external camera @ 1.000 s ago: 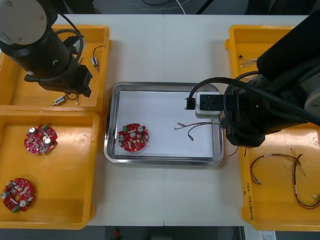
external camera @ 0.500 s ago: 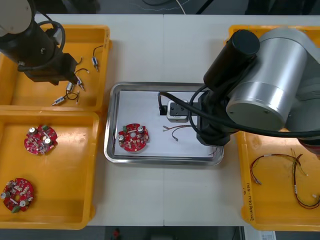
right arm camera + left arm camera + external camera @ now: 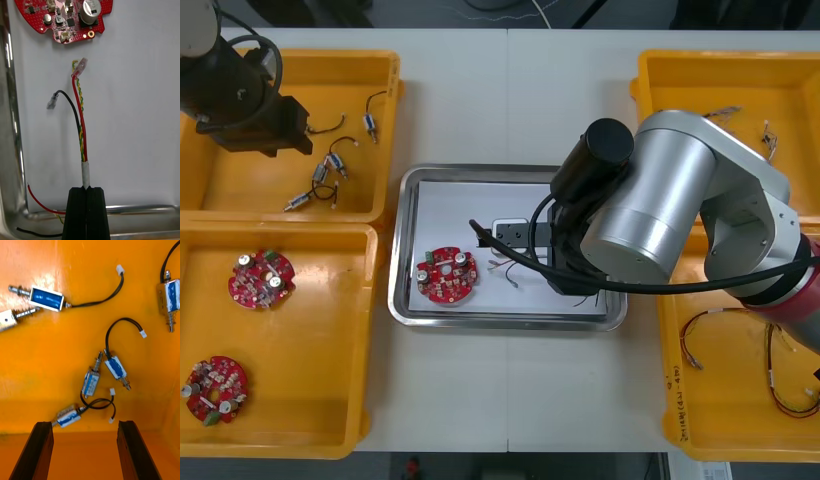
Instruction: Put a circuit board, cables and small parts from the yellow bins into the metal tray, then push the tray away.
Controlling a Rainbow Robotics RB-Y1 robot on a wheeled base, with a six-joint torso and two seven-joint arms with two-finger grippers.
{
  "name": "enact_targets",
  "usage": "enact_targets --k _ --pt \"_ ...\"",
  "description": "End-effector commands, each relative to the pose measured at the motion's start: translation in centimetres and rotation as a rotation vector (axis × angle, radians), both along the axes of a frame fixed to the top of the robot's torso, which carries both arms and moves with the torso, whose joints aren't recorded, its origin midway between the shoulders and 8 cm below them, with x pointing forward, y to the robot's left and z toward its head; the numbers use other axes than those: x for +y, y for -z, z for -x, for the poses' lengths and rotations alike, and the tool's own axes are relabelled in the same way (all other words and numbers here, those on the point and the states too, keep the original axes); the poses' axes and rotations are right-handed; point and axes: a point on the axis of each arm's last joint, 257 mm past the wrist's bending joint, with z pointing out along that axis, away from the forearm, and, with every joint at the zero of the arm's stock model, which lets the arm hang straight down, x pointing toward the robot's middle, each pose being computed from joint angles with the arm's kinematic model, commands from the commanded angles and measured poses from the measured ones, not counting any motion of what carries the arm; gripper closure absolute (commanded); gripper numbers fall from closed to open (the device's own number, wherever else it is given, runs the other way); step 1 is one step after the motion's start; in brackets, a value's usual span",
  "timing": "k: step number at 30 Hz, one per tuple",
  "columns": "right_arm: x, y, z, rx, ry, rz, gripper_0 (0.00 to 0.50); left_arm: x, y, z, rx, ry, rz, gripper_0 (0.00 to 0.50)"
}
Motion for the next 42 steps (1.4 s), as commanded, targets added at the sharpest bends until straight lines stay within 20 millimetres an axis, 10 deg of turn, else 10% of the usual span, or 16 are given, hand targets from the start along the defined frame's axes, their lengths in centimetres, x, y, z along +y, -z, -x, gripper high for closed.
enact_targets --k 1,16,17,18,19,42 --pt "1.4 0.1 -1.4 -0.042 -0.057 0.017 0.5 2.3 -5.3 -2.8 -0.123 0.062 -0.056 0.0" --pt "0.8 3.0 -1.9 -0.015 -0.071 0.054 0.5 4.1 -5.0 -6.2 -0.236 0.133 -0.118 0.0" --pt "0.9 3.0 -1.9 -0.017 -0.074 0.053 0.392 4.0 -5.0 -6.3 -0.24 0.136 -0.12 0.0" --pt "1.0 2.7 -2.1 -0.032 -0.078 0.053 0.392 4.0 -5.0 -6.6 -0.25 0.14 -0.13 0.0" --pt "1.2 2.4 -2.4 -0.046 -0.083 0.048 0.0 4.1 -4.9 -6.9 -0.258 0.141 -0.136 0.0" --pt "1.6 -1.2 -2.8 -0.071 -0.049 0.004 0.0 7.9 -2.7 -8.9 -0.324 0.186 -0.254 0.0"
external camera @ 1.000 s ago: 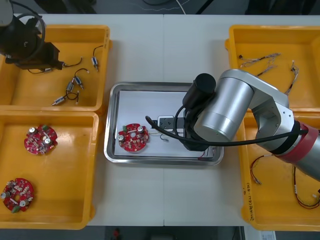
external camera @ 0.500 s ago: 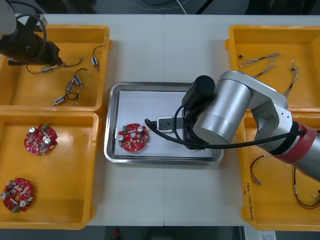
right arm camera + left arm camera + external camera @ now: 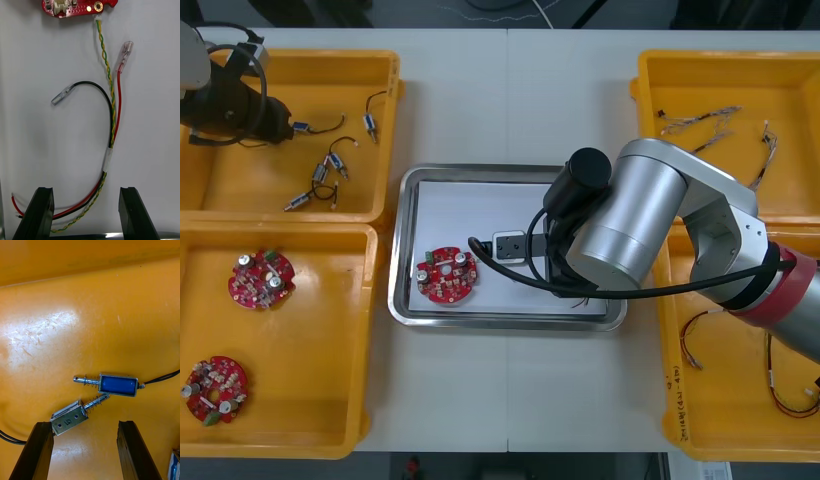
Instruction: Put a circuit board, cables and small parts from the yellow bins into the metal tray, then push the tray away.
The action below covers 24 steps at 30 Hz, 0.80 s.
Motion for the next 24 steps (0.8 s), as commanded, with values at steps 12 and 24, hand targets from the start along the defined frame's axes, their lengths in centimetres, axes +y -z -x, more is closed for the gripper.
enact_targets --k 12,24 --pt "-3.6 -9.3 0.3 -0.029 0.146 0.013 0.0 2.7 -2.3 -1.5 -0.066 0.044 -0.125 0.0" --pt "-6.9 -17.1 -2.4 -0.16 0.27 -0.18 0.0 3.7 -0.8 -1.2 -0.063 0.04 -0.127 0.0"
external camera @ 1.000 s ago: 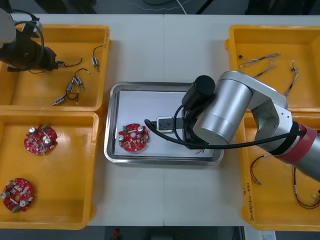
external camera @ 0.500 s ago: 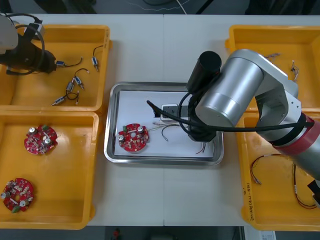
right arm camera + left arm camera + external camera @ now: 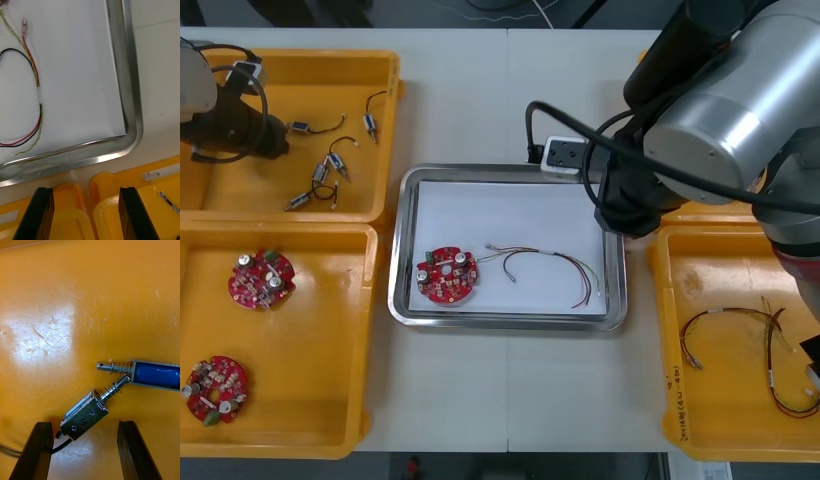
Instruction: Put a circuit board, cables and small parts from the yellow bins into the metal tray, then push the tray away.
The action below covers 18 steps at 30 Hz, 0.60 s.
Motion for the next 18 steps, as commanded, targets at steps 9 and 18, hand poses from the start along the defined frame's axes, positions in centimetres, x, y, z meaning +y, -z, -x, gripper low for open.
enact_targets --k 9,18 --pt "-7.3 -8.6 -3.4 -0.187 0.195 -0.114 0.0 1.9 -3.0 -1.1 -0.067 0.079 -0.11 0.0" --pt "-15.5 -10.7 -5.2 -0.218 0.433 -0.185 0.0 2.2 -2.6 -0.9 -0.061 0.087 -0.121 0.496"
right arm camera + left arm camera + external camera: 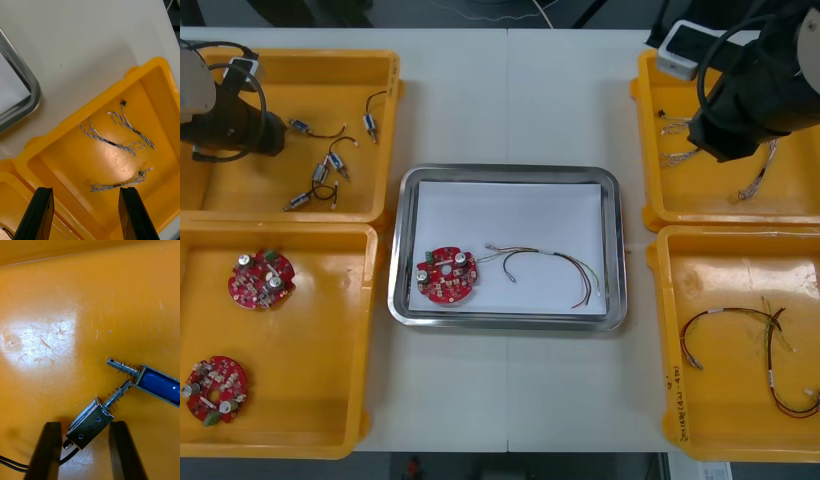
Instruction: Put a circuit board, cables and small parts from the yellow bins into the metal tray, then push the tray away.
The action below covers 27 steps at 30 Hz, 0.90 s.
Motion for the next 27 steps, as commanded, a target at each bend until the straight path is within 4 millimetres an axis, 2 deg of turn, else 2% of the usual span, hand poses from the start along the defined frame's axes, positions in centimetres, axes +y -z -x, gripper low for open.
enact_targets --k 1,8,13,17,22,27 --pt "-5.5 -3.1 -0.9 -0.055 0.143 -0.056 0.0 2.1 -2.0 -0.2 -0.025 0.094 -0.13 0.497" --pt "-10.3 -3.0 -1.3 -0.041 0.296 -0.115 0.0 2.3 -1.6 0.0 -0.016 0.102 -0.136 0.499" --pt "-12.6 -3.4 -2.1 -0.033 0.395 -0.139 0.0 3.2 -1.8 0.8 0.014 0.099 -0.143 0.5" --pt "-14.5 -3.6 -2.9 0.001 0.482 -0.204 0.0 3.7 -3.1 1.6 0.037 0.109 -0.156 0.5" --pt "-15.3 -3.9 -3.9 0.042 0.596 -0.323 0.0 3.8 -4.7 2.5 0.06 0.111 -0.148 0.499" --pt "-16.5 -3.4 -4.3 0.084 0.741 -0.399 0.0 3.2 -6.2 3.0 0.067 0.121 -0.145 0.5"
